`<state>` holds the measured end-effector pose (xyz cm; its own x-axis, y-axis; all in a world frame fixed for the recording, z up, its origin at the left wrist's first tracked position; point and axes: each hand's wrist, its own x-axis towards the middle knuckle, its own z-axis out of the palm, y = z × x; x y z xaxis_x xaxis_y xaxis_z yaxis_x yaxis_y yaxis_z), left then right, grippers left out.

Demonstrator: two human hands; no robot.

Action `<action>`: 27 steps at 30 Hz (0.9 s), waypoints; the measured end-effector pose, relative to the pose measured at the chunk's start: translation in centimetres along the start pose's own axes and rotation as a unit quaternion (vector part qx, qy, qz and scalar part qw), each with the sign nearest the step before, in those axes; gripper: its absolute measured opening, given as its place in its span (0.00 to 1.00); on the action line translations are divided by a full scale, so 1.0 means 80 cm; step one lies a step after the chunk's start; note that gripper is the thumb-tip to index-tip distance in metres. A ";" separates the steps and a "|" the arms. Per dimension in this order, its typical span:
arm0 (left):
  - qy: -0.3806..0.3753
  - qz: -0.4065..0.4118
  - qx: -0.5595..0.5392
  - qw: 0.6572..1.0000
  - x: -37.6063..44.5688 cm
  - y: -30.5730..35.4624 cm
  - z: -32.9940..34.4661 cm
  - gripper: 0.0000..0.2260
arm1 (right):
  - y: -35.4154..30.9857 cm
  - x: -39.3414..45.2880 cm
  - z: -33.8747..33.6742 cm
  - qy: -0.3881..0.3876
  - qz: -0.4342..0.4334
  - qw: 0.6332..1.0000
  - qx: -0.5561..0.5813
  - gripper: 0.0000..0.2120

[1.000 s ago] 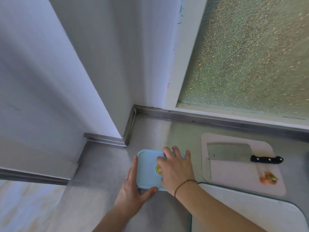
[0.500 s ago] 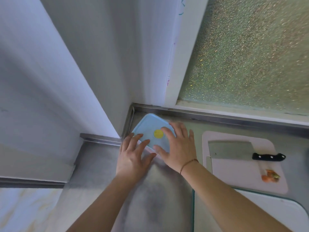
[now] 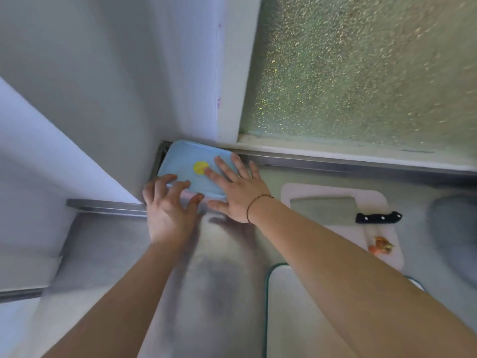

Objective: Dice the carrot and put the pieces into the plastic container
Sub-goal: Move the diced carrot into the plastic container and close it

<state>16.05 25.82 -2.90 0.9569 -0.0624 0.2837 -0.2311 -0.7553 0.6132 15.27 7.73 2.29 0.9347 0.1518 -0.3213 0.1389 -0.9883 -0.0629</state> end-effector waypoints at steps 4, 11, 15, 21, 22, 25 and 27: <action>-0.001 0.044 0.043 0.998 -0.027 -0.001 0.001 0.26 | 0.048 -0.060 0.010 0.154 -0.027 0.981 0.113 0.29; -0.040 0.061 0.004 0.997 -0.145 0.061 0.013 0.24 | 0.279 -0.254 0.080 0.181 0.194 0.953 0.148 0.14; -0.083 0.101 0.005 0.991 -0.215 0.109 0.032 0.19 | 0.339 -0.294 0.099 0.055 0.209 0.968 0.125 0.20; -0.151 0.110 0.043 0.981 -0.319 0.155 0.047 0.16 | 0.356 -0.270 0.102 0.087 0.125 0.986 0.066 0.19; -0.153 0.105 0.048 0.981 -0.330 0.160 0.048 0.15 | 0.355 -0.264 0.104 0.082 0.109 0.989 0.054 0.19; -0.147 0.095 0.058 0.983 -0.352 0.171 0.042 0.15 | 0.354 -0.250 0.112 0.076 0.086 0.992 0.053 0.18; -0.146 0.096 0.063 0.983 -0.361 0.175 0.037 0.15 | 0.353 -0.248 0.114 0.078 0.087 0.991 0.069 0.17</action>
<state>-14.28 15.12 -4.67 0.9114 -0.3826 0.1515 -0.4071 -0.7846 0.4676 -2.36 -23.07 -1.74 0.9813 -0.0354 -0.1893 -0.0647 -0.9865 -0.1506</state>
